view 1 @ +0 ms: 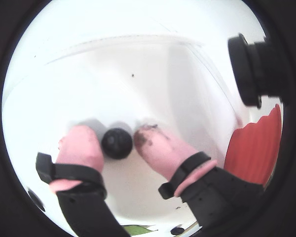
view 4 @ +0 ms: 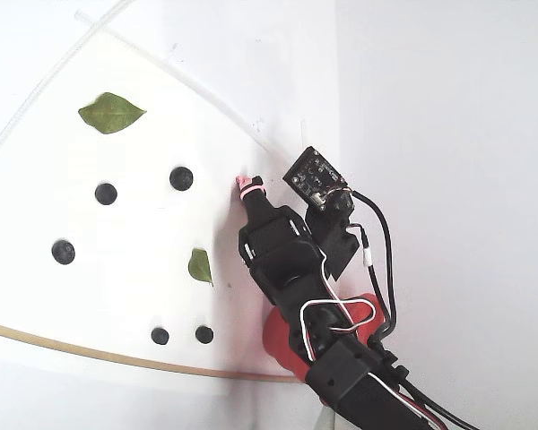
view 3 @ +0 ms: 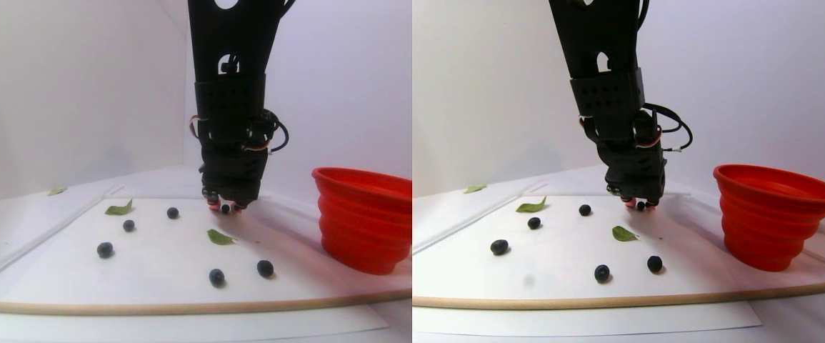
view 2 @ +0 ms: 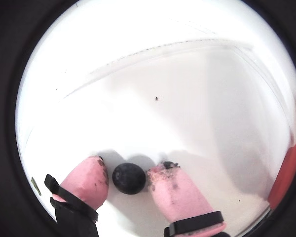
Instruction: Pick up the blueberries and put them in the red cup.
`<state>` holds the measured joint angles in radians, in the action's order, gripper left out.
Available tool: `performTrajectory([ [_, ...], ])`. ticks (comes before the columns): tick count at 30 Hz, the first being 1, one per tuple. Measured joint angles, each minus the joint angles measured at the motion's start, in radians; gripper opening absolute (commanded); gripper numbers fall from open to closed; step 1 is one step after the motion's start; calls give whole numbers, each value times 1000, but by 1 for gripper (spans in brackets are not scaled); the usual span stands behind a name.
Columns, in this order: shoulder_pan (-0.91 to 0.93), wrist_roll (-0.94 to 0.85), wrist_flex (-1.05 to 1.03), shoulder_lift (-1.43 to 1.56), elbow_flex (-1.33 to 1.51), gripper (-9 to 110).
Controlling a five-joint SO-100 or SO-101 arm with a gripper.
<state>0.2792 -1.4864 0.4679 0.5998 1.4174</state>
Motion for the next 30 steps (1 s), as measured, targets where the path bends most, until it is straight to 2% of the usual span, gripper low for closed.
performTrajectory([
  [19,0,-14,0,0,3,11],
  [30,0,-46,37,46,101,10],
])
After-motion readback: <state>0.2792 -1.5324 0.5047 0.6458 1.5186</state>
